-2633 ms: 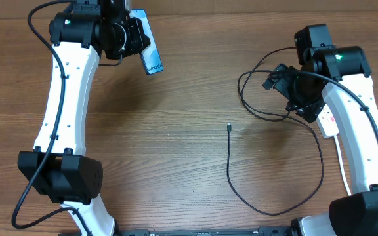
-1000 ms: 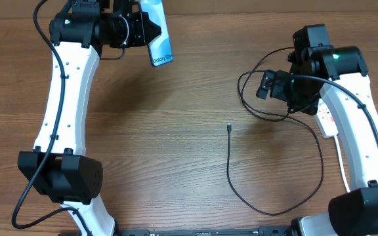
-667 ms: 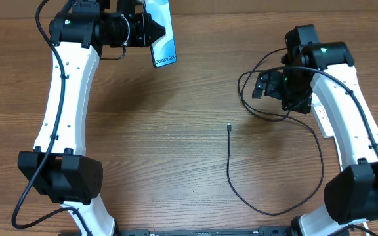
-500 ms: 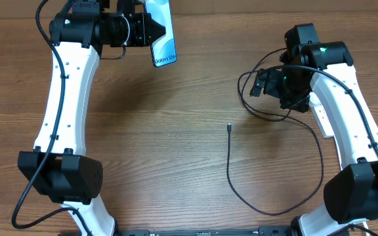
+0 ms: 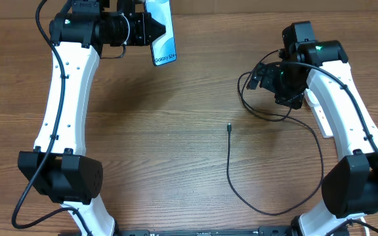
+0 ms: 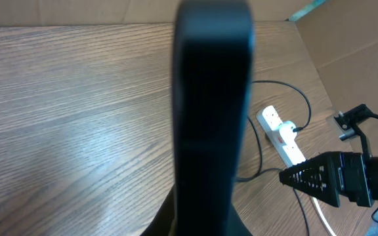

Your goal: Plug charger to phone and switch on socket

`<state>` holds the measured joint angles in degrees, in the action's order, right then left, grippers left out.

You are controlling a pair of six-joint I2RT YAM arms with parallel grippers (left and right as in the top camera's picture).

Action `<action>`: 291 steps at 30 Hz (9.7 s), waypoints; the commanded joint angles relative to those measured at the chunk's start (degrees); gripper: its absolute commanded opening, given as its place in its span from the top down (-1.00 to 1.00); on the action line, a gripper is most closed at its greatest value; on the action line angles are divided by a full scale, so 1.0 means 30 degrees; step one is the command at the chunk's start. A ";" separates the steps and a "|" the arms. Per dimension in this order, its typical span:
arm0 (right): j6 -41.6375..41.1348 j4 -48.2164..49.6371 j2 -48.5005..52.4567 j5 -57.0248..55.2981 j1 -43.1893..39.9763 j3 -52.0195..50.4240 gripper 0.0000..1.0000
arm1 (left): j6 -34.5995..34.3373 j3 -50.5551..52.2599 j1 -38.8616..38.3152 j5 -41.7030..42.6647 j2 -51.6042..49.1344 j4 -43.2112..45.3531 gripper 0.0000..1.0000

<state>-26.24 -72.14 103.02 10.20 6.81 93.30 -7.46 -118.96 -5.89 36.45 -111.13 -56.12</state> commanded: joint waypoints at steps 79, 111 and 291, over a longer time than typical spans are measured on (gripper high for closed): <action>0.1275 0.5537 0.3672 -0.3891 0.6710 -0.6703 -0.25 | 0.1209 -0.0255 -0.0044 -0.0838 0.0044 -0.1923 0.92; 0.1341 0.6135 0.4087 -0.4386 0.6688 -0.6870 0.29 | 0.1209 -0.0255 -0.0044 -0.0794 0.0036 -0.2011 0.92; 0.1916 0.2572 0.1311 -0.4379 0.6484 -0.2076 0.19 | 0.0335 -0.0255 -0.0022 0.5661 0.0036 0.3650 0.92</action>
<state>-17.08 -66.52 108.36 -0.62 26.61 90.78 -6.00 -118.96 -5.89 51.09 -111.13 -45.58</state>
